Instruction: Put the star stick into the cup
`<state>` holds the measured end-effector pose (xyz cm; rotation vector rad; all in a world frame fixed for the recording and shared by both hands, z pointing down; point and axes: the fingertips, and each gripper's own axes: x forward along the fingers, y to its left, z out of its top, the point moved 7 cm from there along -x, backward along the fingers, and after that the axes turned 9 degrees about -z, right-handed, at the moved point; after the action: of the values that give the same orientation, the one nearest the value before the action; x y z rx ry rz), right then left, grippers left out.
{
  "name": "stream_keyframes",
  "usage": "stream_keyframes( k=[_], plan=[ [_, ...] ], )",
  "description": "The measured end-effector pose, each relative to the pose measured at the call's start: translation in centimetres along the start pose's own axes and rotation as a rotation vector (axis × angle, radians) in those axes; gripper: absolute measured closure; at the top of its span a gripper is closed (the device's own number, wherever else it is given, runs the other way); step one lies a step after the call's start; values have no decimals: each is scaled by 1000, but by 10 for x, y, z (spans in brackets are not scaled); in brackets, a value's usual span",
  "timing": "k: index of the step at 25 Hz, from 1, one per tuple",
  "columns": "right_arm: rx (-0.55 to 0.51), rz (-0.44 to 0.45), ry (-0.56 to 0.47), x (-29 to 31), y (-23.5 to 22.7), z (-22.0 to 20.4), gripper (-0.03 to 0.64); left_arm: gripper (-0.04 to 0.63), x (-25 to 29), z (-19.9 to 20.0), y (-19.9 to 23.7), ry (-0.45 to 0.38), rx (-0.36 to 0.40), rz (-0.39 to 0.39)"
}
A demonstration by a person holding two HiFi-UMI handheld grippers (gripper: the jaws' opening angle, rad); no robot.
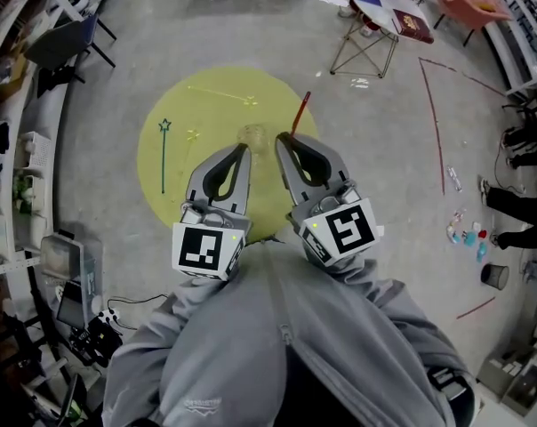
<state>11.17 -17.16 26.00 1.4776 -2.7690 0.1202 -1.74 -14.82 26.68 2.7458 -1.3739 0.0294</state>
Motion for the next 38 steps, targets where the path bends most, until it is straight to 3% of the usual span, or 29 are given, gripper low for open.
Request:
stream_keyframes(
  k=[19,26,29,38],
  plan=[
    [24,-70,20,35,5,-4,577,578,12,2,42,22,-31,-69],
    [26,-81,7,56,4,-8,577,578,20,-4,58,27,-3,-95],
    [32,-82,4,65,4,-14,577,578,23,-9,65,29,26,-106],
    [44,-76,5,90,-6,-41,577,578,36,-41,80,58,5,-128]
  ],
)
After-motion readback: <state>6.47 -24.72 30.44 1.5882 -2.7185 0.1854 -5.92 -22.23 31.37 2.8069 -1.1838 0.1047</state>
